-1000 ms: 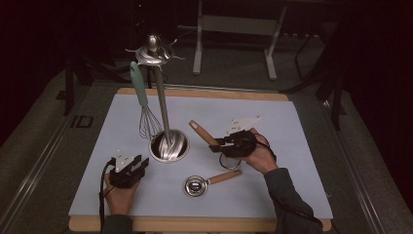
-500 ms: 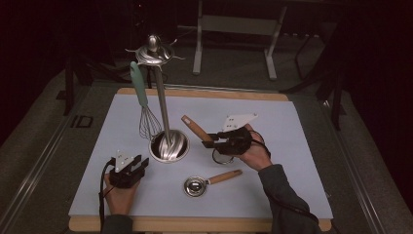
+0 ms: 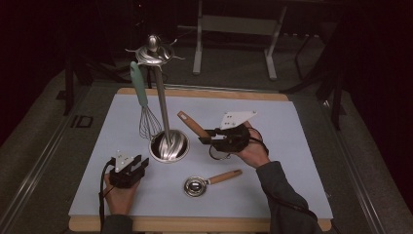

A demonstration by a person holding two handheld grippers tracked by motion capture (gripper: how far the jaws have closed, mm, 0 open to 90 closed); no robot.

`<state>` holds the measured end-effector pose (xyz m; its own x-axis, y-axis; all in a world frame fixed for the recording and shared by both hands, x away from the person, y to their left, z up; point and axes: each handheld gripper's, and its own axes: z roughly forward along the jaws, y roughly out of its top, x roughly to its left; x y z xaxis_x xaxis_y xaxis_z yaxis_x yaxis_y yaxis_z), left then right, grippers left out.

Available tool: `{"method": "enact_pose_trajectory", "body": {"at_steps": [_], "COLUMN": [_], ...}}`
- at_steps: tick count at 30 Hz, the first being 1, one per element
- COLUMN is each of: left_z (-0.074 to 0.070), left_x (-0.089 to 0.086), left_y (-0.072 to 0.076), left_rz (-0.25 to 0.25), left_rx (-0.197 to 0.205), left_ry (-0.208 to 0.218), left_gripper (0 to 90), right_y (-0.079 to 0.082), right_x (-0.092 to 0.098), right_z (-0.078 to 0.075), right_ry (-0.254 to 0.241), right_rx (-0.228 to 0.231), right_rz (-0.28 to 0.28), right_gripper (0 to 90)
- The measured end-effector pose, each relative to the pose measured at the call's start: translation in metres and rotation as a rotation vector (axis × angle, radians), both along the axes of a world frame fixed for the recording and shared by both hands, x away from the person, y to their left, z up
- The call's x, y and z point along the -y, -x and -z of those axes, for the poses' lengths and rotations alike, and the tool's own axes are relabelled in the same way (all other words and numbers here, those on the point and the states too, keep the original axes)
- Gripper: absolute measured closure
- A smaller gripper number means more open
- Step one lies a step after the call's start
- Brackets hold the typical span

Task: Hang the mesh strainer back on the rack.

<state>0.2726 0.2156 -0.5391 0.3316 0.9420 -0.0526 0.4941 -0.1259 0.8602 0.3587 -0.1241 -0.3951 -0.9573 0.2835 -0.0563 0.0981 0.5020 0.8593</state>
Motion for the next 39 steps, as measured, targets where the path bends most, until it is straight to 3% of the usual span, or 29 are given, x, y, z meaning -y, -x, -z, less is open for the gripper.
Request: {"method": "enact_pose_trajectory", "body": {"at_steps": [39], "left_z": [0.0], "left_x": [0.0], "left_y": [0.0], "left_rz": [-0.003], "left_rx": [0.0], "left_ry": [0.003], "left_gripper": [65.1], "right_y": [0.005], "right_x": [-0.012], "right_z": [-0.055], "right_ry": [-0.13], "right_rx": [0.127], "right_rz": [-0.004], "right_gripper": [70.7]}}
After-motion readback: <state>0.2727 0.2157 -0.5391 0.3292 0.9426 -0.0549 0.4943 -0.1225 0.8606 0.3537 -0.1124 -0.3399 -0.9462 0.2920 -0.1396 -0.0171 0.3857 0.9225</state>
